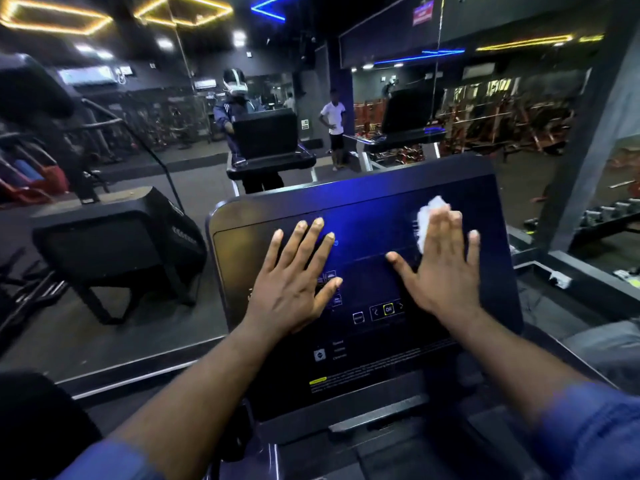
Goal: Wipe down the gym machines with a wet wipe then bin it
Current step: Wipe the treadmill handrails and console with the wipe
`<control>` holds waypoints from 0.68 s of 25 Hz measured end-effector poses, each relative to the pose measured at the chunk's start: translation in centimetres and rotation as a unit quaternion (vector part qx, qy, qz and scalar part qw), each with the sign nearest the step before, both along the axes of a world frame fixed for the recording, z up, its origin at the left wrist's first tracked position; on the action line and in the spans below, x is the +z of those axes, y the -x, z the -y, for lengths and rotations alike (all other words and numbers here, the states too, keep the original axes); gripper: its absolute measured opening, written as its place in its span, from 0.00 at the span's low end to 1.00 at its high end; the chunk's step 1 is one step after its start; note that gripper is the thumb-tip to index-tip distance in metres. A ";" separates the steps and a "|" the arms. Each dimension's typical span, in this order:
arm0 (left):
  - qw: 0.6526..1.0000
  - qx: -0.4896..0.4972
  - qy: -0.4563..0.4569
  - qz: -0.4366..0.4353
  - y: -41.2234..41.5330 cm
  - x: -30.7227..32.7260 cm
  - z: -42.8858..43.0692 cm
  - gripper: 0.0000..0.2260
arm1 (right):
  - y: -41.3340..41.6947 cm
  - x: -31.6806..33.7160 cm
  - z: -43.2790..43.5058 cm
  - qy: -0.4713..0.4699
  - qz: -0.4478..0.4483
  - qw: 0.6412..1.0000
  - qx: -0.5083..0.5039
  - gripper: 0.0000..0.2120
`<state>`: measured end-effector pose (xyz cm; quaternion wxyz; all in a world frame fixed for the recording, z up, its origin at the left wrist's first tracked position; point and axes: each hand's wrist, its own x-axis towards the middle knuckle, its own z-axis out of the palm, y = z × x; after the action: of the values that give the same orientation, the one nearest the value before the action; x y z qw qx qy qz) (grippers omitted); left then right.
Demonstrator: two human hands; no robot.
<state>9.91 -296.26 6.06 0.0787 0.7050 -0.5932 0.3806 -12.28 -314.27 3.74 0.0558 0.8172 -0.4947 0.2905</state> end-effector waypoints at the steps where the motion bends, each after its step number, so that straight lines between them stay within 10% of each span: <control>1: 1.000 0.006 -0.001 -0.002 0.3 -0.5 0.1 0.34 | 0.9 -0.6 0.4 -0.018 0.010 1.000 -0.011 0.54; 7: 1.000 -0.002 0.027 -0.001 1.4 -1.8 0.2 0.31 | -3.0 -1.7 -4.1 0.055 -0.060 0.973 0.216 0.54; 10: 1.000 0.003 0.023 -0.019 3.3 -3.7 0.1 0.31 | -1.4 3.0 1.9 0.052 -0.029 0.989 0.138 0.50; 14: 0.996 0.020 0.023 -0.082 8.0 -8.2 0.3 0.31 | 6.0 -5.6 2.9 -0.011 0.002 0.997 0.075 0.53; 17: 0.995 0.003 -0.004 -0.099 10.8 -11.0 -0.6 0.28 | 6.0 -12.9 -4.6 0.000 -0.074 0.973 0.220 0.53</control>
<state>-0.88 -295.67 -4.91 0.1328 0.7410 -0.5823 0.3070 -18.30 -309.72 -9.16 0.0270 0.9253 -0.2969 0.2344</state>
